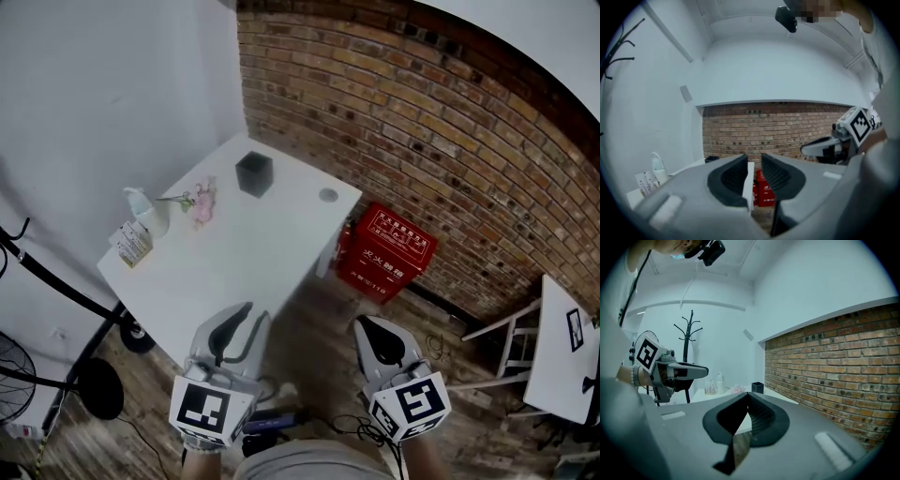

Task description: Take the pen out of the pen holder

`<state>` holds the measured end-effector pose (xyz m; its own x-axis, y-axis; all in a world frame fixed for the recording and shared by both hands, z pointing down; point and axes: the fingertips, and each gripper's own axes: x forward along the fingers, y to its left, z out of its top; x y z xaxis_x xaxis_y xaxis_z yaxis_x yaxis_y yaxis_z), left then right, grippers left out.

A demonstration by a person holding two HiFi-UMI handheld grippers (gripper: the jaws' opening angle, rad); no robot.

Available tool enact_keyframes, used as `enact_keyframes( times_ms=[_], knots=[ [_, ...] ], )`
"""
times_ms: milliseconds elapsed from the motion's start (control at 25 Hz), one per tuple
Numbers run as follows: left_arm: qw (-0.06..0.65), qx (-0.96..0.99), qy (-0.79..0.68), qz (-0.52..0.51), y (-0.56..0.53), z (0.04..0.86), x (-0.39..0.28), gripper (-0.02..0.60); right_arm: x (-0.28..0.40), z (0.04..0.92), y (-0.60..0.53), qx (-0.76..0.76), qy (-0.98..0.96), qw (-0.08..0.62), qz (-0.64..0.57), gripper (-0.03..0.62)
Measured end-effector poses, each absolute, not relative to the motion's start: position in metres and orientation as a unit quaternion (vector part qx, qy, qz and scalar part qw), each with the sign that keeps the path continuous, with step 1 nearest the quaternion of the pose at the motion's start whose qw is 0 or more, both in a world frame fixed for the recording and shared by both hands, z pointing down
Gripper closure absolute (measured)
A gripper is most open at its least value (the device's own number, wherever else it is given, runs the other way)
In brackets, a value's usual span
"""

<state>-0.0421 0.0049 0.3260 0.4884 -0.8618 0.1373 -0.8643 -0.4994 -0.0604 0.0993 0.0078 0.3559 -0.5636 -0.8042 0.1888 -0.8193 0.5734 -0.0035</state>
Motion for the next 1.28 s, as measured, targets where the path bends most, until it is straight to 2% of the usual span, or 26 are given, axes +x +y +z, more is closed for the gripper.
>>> enact_keyframes(
  times_ms=[1280],
  knots=[
    [-0.032, 0.864, -0.498, 0.06, -0.095, 0.315, -0.08, 0.5, 0.07, 0.362, -0.083, 0.468, -0.879, 0.077, 0.037, 0.591]
  ],
)
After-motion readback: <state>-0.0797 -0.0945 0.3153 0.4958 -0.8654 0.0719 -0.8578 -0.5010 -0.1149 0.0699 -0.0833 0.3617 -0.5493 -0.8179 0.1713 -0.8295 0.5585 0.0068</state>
